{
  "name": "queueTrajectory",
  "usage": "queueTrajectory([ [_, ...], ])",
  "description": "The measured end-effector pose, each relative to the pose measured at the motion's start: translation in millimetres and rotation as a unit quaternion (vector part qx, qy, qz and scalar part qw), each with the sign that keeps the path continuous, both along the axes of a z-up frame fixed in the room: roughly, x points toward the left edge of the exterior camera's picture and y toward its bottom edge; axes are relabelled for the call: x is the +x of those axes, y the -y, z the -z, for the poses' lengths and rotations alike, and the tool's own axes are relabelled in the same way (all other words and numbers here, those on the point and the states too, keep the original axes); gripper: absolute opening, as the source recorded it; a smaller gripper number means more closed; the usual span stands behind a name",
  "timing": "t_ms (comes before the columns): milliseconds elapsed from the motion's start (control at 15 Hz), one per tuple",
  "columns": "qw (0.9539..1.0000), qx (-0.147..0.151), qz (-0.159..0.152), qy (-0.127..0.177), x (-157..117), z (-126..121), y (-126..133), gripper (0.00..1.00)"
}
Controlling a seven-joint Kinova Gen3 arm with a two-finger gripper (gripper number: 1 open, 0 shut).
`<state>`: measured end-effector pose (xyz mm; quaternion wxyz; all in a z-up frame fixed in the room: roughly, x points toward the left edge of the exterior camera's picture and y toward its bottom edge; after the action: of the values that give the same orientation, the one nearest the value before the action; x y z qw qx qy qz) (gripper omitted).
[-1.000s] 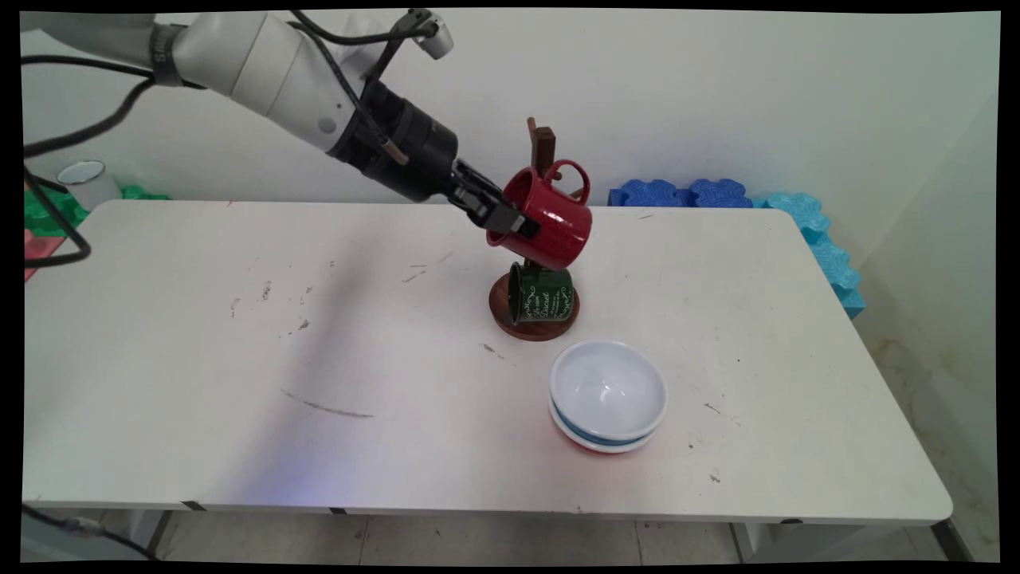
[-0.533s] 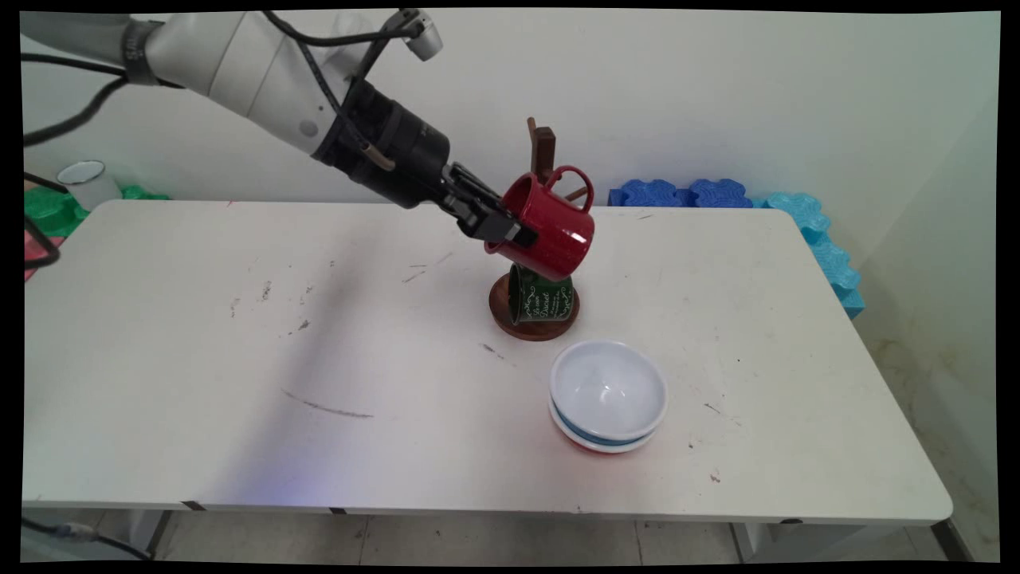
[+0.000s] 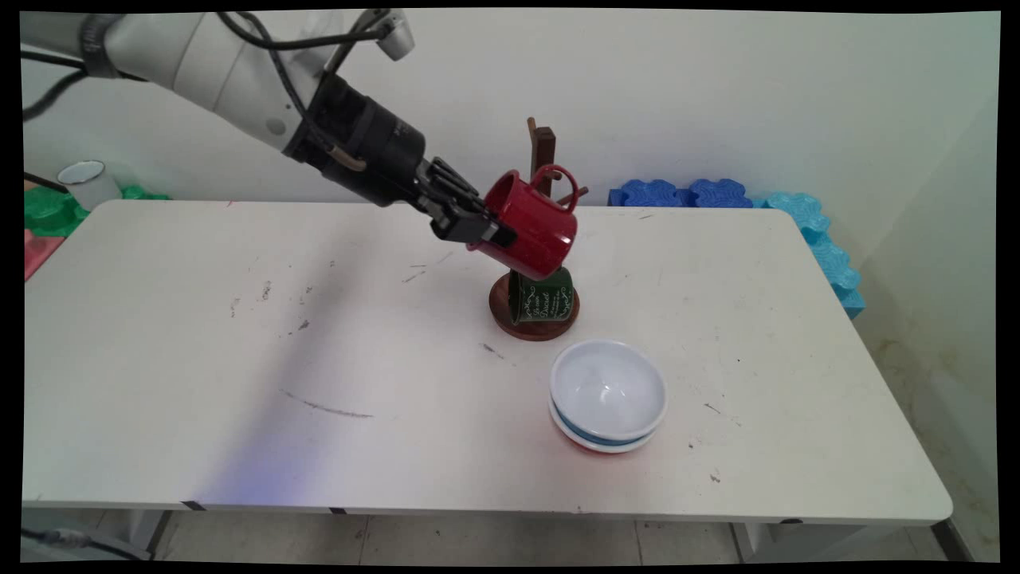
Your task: Place the picked object on the table
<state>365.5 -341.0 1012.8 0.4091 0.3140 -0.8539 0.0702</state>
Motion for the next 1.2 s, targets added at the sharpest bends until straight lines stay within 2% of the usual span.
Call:
queueTrajectory([
  [600,0.9973,-0.041,0.016,0.059,46.6,-4.6,-7.8,0.00],
  [1200,0.9884,-0.070,0.022,0.132,98.5,-3.8,-10.4,0.00],
])
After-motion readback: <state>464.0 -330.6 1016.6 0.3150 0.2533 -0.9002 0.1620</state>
